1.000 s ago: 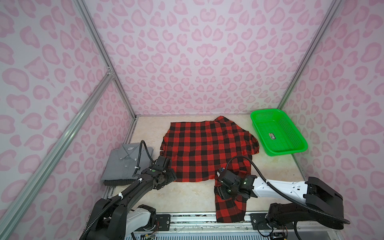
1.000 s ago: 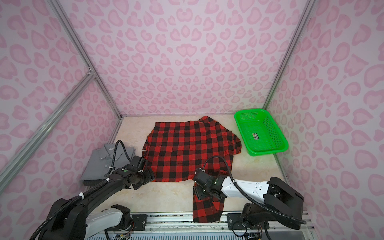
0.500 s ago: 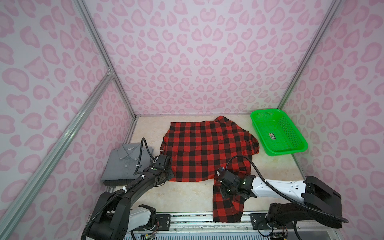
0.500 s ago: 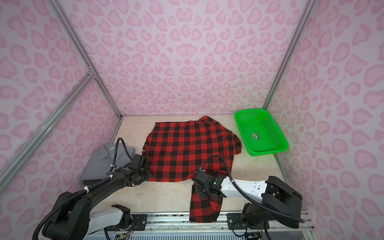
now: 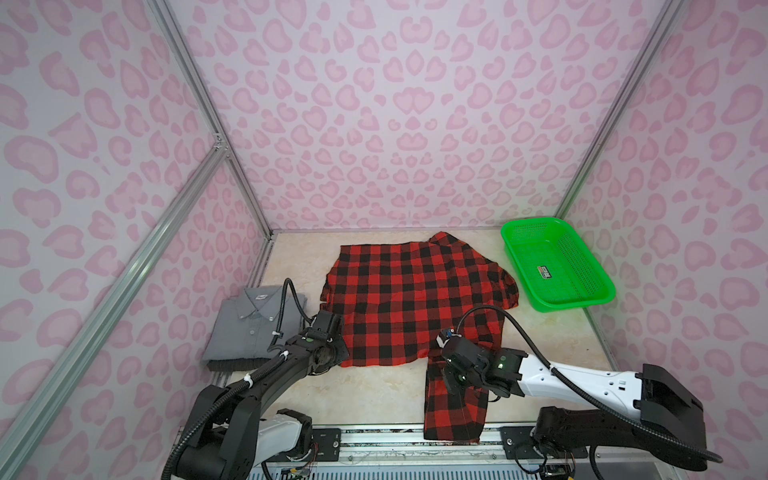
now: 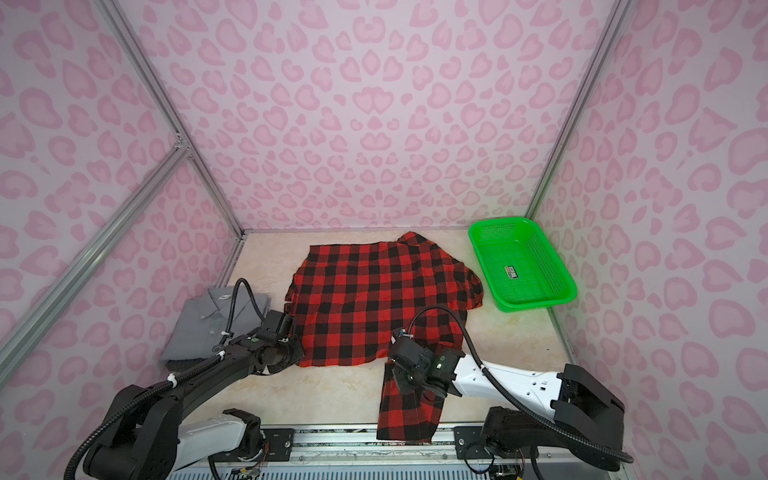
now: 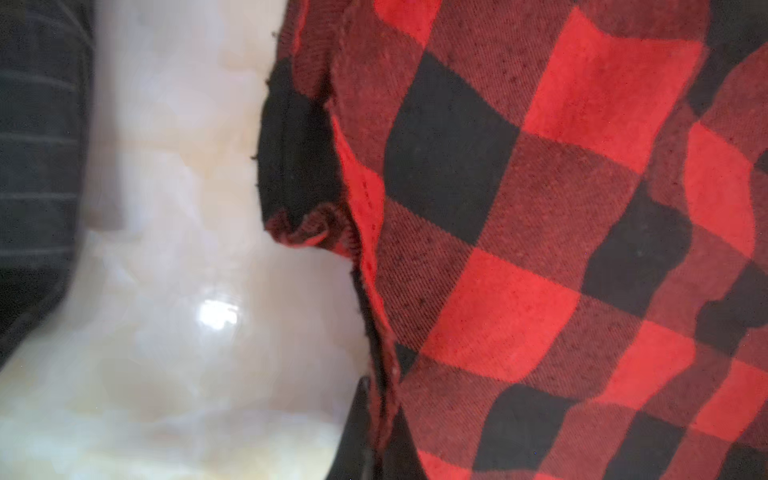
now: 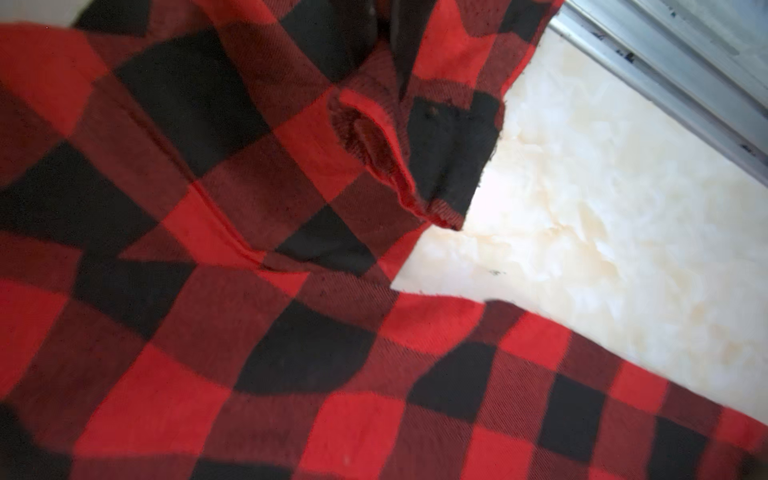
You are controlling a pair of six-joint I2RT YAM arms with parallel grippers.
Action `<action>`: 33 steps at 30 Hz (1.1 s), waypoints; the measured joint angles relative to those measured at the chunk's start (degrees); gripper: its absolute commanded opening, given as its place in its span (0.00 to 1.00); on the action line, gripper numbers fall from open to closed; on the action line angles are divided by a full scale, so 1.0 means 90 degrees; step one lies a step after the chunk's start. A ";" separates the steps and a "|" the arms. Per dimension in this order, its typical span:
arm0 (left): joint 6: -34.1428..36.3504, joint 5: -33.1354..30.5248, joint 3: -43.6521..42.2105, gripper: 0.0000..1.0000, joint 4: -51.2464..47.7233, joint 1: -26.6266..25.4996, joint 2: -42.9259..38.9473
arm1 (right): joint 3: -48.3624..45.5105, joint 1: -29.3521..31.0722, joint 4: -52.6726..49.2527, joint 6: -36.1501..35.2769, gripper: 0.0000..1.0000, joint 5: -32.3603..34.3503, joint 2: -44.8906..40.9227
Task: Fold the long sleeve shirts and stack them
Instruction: 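Lift the sleeve cuff high with the right gripper toward the far edge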
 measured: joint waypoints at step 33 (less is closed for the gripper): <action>-0.0488 -0.0117 0.2429 0.02 -0.2861 0.0097 -0.0393 | 0.6664 -0.2591 -0.2390 -0.2953 0.00 0.1328 0.0136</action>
